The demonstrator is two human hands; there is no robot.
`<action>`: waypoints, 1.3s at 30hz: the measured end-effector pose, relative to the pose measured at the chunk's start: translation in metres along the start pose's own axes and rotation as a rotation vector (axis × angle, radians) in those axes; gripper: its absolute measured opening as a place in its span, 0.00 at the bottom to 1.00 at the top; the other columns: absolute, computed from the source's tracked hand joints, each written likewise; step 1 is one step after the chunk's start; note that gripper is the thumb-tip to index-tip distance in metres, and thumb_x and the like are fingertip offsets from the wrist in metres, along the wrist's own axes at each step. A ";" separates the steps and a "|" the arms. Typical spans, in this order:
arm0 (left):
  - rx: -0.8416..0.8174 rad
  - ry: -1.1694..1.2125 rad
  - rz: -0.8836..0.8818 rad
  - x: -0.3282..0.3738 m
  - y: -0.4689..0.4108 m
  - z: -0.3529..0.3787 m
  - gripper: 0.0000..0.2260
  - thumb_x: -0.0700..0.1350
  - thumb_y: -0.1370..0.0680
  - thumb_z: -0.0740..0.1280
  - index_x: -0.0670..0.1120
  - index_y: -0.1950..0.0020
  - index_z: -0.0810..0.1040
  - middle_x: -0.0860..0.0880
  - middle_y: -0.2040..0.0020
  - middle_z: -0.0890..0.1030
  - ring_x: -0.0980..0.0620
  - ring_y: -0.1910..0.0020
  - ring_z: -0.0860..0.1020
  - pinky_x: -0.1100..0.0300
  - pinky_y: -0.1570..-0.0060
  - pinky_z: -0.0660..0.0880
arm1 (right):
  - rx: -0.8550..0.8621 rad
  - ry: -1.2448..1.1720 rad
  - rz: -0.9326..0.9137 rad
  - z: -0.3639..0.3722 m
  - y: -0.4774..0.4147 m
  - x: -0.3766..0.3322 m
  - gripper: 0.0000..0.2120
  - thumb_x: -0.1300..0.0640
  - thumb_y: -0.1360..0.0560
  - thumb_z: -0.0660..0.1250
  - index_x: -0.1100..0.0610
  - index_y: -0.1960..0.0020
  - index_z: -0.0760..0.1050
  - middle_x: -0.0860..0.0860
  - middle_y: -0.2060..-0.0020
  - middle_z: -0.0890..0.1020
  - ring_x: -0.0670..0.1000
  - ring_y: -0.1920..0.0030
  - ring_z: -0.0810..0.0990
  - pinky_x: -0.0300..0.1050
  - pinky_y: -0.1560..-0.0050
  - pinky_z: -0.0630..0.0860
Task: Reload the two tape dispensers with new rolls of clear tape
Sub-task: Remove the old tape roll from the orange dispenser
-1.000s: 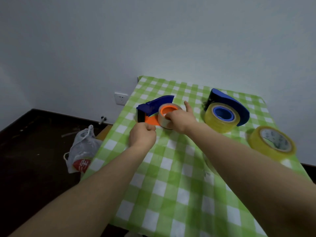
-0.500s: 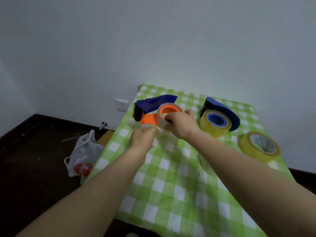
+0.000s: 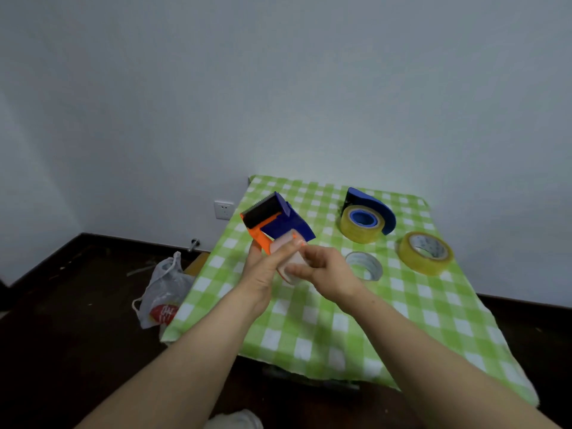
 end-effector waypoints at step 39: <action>-0.088 0.225 -0.444 -0.024 0.065 0.024 0.07 0.37 0.26 0.64 0.41 0.48 0.75 0.40 0.46 0.79 0.45 0.47 0.78 0.52 0.39 0.73 | 0.477 0.079 0.100 -0.058 0.083 0.018 0.13 0.54 0.27 0.68 0.55 0.43 0.78 0.50 0.48 0.80 0.47 0.54 0.78 0.45 0.52 0.77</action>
Point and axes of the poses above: each hand's wrist, its own y-axis away from the middle knuckle, its own z-axis out of the palm, x = y × z, the point moved 2 cm from there along -y, towards the middle knuckle
